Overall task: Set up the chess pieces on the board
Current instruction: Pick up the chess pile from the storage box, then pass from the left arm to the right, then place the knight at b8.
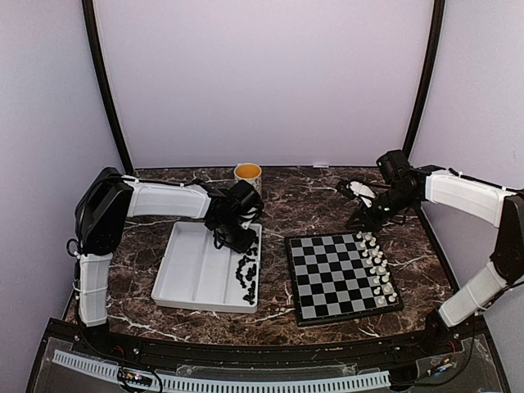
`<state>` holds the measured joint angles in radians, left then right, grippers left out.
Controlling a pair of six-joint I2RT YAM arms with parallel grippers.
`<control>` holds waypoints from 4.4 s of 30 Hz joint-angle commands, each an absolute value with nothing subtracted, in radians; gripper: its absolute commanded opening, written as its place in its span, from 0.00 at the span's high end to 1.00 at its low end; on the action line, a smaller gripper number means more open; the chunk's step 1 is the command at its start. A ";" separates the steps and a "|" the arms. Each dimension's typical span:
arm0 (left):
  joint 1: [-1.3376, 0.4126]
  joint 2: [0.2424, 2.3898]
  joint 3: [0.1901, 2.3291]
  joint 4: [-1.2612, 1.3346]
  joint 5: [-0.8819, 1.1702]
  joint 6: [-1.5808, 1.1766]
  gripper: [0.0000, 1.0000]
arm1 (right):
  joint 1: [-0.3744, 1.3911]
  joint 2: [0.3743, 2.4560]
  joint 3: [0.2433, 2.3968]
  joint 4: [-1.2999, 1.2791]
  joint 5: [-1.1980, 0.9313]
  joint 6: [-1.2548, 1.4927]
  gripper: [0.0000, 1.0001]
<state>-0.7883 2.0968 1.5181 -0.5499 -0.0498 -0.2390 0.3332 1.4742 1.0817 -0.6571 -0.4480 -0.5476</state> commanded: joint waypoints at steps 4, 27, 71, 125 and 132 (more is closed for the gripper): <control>-0.784 2.114 1.555 -0.641 -0.123 -0.254 0.98 | 0.341 1.445 1.079 -0.641 -0.454 -0.545 0.81; -1.021 1.470 1.008 0.040 -0.202 0.175 1.00 | 0.420 1.715 1.582 -0.841 -0.939 -0.249 0.70; -1.183 1.565 1.008 0.216 -0.542 0.397 1.00 | 0.658 1.857 1.516 -0.544 -1.103 0.211 0.83; -0.612 1.366 1.055 0.103 0.093 -0.026 1.00 | 1.163 1.596 1.051 -0.667 0.100 -0.564 1.00; -0.611 1.371 1.060 0.097 0.099 -0.022 1.00 | 1.158 1.608 1.048 -0.679 0.072 -0.558 1.00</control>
